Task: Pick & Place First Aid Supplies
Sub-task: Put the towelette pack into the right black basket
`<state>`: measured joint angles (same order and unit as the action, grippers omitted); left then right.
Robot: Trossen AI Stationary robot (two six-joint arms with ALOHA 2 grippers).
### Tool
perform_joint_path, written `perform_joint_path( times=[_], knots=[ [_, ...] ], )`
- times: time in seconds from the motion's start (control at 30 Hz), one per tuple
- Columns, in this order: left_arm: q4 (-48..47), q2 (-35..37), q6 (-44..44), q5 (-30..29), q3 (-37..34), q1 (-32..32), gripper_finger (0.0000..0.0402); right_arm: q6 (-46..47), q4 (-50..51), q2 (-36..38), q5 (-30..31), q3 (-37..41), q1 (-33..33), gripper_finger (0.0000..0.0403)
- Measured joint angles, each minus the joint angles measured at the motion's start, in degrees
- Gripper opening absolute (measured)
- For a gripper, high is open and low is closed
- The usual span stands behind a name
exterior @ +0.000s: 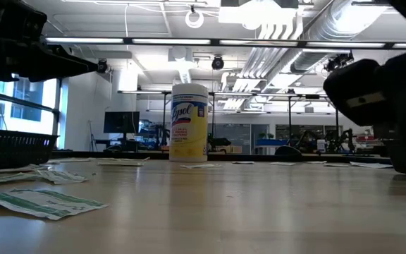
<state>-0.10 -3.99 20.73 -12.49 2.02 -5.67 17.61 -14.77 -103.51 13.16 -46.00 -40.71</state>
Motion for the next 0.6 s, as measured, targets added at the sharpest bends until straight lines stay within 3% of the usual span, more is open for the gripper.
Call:
perform_joint_path(
  times=[0.6],
  knots=[
    [0.0, -0.02, -0.02, 0.0, 0.0, 0.02, 0.0206, 0.87, -2.53, -6.71, -0.85, -0.24, 2.61, 0.0075]
  ],
)
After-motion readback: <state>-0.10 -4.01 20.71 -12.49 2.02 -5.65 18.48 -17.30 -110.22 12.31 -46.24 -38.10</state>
